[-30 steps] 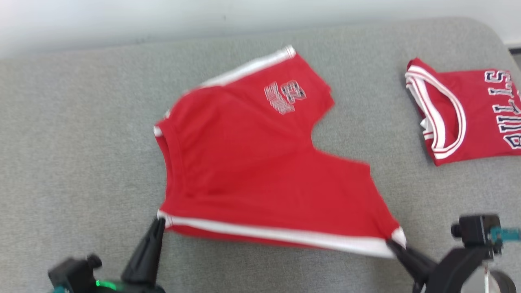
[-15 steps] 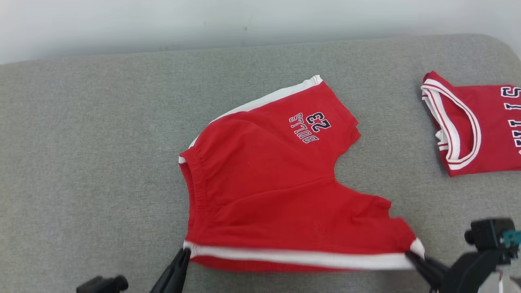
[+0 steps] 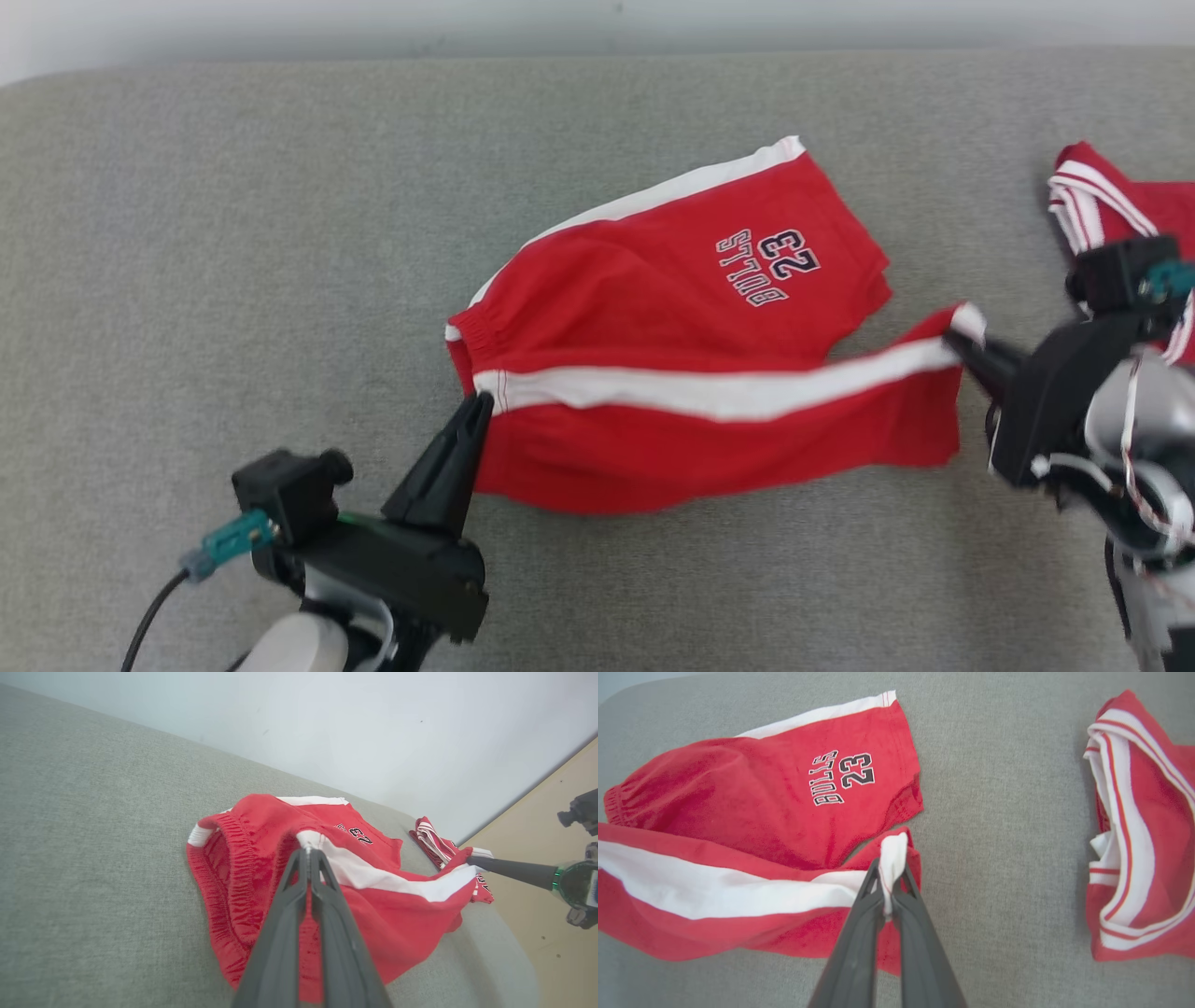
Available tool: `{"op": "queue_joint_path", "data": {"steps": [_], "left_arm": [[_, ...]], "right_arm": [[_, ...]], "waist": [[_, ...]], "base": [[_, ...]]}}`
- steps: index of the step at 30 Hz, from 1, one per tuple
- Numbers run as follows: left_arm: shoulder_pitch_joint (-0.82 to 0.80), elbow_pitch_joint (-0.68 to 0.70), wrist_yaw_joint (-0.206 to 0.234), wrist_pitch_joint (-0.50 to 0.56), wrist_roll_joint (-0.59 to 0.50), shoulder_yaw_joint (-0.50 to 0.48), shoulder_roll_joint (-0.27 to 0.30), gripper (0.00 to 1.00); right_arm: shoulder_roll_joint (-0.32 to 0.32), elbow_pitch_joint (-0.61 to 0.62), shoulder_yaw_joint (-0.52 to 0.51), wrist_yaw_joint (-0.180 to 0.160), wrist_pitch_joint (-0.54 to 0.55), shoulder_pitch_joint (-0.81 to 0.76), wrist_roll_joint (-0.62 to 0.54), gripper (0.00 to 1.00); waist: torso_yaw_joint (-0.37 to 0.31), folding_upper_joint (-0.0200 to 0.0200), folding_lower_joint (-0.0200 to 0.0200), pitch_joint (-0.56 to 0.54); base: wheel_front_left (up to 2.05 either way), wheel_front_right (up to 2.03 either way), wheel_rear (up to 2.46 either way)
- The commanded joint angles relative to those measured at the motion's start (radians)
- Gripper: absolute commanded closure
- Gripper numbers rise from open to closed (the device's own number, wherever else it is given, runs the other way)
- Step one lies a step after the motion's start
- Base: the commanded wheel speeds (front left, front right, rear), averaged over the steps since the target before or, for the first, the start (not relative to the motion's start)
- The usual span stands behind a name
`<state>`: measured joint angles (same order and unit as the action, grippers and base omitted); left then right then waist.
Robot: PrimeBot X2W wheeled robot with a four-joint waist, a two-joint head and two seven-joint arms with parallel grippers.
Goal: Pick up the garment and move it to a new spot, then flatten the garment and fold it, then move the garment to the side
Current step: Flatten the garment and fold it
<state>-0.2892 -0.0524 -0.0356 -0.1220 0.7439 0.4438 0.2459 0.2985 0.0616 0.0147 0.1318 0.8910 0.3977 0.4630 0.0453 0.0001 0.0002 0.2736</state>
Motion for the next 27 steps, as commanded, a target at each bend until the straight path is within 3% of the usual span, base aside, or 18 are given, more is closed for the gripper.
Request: {"op": "queue_joint_path", "data": {"steps": [1, 14, 27], "left_arm": [[-0.024, -0.014, 0.003, -0.006, -0.011, -0.003, -0.001, 1.00], [-0.246, -0.222, 0.044, -0.068, -0.027, -0.021, -0.123, 1.00], [-0.350, -0.304, 0.044, -0.100, -0.029, 0.009, -0.171, 1.00]], "right_arm": [[0.006, -0.020, 0.007, -0.003, -0.017, 0.029, -0.007, 1.00], [0.073, -0.401, 0.117, -0.003, -0.279, 0.387, -0.097, 1.00], [0.060, -0.607, 0.159, -0.003, -0.367, 0.585, -0.187, 1.00]], "waist": [[0.030, -0.0001, -0.0002, 0.029], [0.124, -0.0001, -0.0002, 0.107], [0.158, -0.0001, -0.0002, 0.174]], "base": [[0.00, 0.00, 0.00], [0.00, 0.00, 0.00], [0.00, 0.00, 0.00]]}}
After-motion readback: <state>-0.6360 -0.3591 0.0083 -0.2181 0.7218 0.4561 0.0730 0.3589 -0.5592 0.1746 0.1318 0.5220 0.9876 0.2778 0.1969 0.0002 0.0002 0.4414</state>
